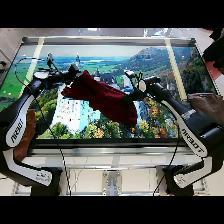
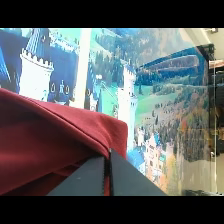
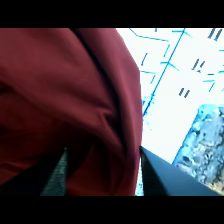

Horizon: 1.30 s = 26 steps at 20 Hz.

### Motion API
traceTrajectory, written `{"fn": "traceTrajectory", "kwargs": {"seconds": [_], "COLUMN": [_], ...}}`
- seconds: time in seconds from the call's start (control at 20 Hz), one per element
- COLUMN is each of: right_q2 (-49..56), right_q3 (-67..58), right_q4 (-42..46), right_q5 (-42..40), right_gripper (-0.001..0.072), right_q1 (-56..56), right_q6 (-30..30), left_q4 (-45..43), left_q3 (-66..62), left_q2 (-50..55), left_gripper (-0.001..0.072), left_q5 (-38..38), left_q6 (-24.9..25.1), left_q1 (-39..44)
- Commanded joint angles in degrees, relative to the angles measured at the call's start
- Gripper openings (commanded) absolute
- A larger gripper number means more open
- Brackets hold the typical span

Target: Fold the shirts.

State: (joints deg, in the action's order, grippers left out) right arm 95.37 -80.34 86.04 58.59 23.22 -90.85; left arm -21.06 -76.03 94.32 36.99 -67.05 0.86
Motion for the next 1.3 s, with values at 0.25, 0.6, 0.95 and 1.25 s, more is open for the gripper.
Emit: {"fn": "traceTrajectory", "kwargs": {"seconds": [0.25,0.6,0.95,1.25], "right_q2": [-0.61,-28.39,-44.48,-41.13], "right_q3": [-6.12,-24.22,-42.69,-31.56], "right_q4": [2.71,2.05,-8.41,-3.13], "right_q5": [11.17,32.96,26.10,28.50], "right_gripper": [0.0016,0.0015,0.0013,0.0012], "right_q1": [-0.02,0.04,0.02,0.02], "right_q6": [3.10,6.43,5.77,5.95], "left_q4": [-3.80,-20.96,-20.26,-30.38], "left_q3": [-0.04,-0.04,-0.04,-0.02], "left_q2": [-7.48,-41.05,-69.02,-62.16], "left_gripper": [0.0010,0.0010,0.0010,0.0009], "left_q5": [1.07,10.14,9.79,15.78], "left_q6": [6.73,2.75,2.71,-2.56], "left_q1": [-1.79,-8.83,-9.42,-9.40]}}
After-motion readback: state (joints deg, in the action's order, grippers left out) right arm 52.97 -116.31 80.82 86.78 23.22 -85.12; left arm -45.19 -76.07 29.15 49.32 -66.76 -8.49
